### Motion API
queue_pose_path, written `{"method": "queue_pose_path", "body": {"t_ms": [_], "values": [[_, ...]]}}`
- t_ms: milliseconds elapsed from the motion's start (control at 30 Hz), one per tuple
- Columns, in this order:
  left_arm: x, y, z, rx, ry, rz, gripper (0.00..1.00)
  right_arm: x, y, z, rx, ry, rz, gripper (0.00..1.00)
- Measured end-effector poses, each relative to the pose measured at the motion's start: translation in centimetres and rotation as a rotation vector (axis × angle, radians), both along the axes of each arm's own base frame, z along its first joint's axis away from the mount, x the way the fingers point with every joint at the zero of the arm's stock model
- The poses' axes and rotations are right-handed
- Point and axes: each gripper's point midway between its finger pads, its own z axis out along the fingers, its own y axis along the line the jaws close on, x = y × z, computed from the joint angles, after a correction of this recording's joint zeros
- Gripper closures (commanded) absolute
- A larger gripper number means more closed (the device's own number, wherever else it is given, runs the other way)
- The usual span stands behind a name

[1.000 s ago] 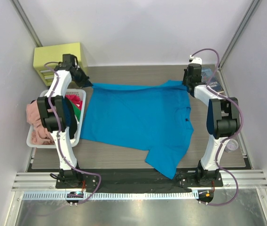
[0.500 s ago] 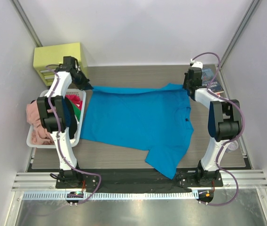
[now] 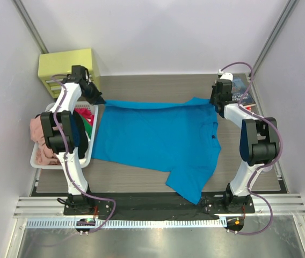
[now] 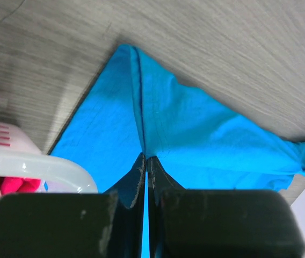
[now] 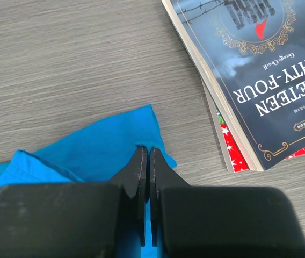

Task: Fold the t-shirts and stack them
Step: Fold the flattened tshirt in 1/3 of the way

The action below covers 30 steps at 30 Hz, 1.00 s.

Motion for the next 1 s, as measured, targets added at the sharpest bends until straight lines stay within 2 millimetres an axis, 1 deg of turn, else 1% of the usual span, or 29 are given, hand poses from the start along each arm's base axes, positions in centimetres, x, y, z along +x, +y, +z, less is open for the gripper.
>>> {"method": "queue_pose_path", "body": {"t_ms": [133,200,567,700,1000], "values": [[-0.8,0.1,-0.7,0.005,0.023,0.003,1.0,-0.2,0.0,0.3,0.001,-0.005,0.0,0.99],[-1.1,0.2,-1.0,0.011,0.034,0.004,1.0,-0.4,0.0,0.2,0.001,-0.001,0.001,0.99],[-1.8,0.8,-1.9,0.054,0.057,0.004,1.0,-2.4,-0.1,-2.6,-0.003,0.069,0.002,0.99],[-2.0,0.8,-2.2,0.059,0.065,0.002,1.0,-2.9,-0.1,-3.1,-0.004,0.082,0.002,0.99],[-2.4,0.8,-2.1,0.082,0.06,-0.001,1.0,-3.1,-0.1,-3.4,-0.003,0.09,0.001,0.99]]}}
